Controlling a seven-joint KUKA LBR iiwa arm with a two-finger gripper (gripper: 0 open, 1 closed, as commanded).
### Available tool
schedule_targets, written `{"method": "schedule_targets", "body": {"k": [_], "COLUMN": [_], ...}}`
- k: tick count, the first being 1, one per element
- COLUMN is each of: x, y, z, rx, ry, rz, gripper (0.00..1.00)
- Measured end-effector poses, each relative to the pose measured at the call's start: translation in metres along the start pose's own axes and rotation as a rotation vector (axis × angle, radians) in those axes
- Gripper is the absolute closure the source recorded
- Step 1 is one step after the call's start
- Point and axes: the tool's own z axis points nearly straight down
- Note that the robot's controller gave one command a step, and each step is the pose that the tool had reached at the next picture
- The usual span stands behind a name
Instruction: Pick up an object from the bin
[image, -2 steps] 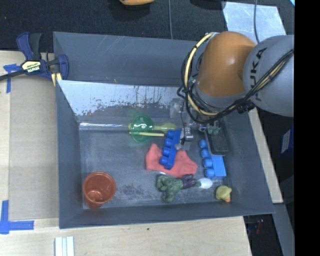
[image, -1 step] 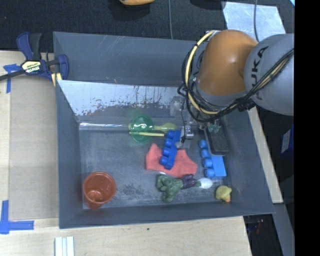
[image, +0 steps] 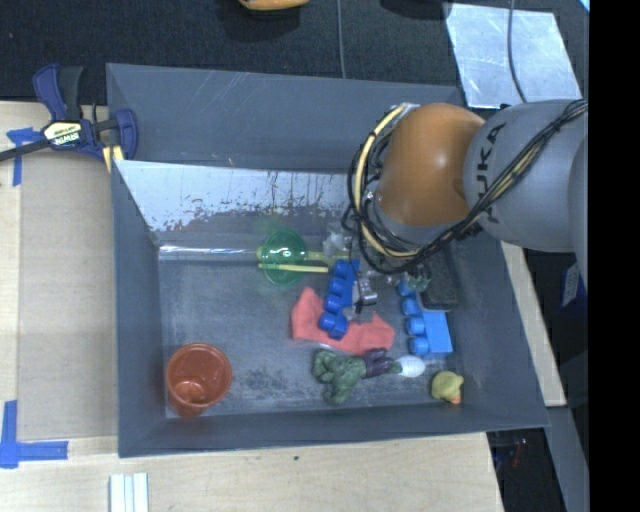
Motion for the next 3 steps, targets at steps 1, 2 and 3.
{"method": "schedule_targets", "body": {"k": [1,2,3], "x": [0.029,0.029,0.046], "y": [-0.006,-0.006,-0.012], "z": [0.03,0.03,0.03], "rx": [0.003,0.003,0.004], "ry": [-0.028,-0.028,-0.043], "rz": [0.119,0.119,0.009], "gripper": [1.0,1.0,1.0]}}
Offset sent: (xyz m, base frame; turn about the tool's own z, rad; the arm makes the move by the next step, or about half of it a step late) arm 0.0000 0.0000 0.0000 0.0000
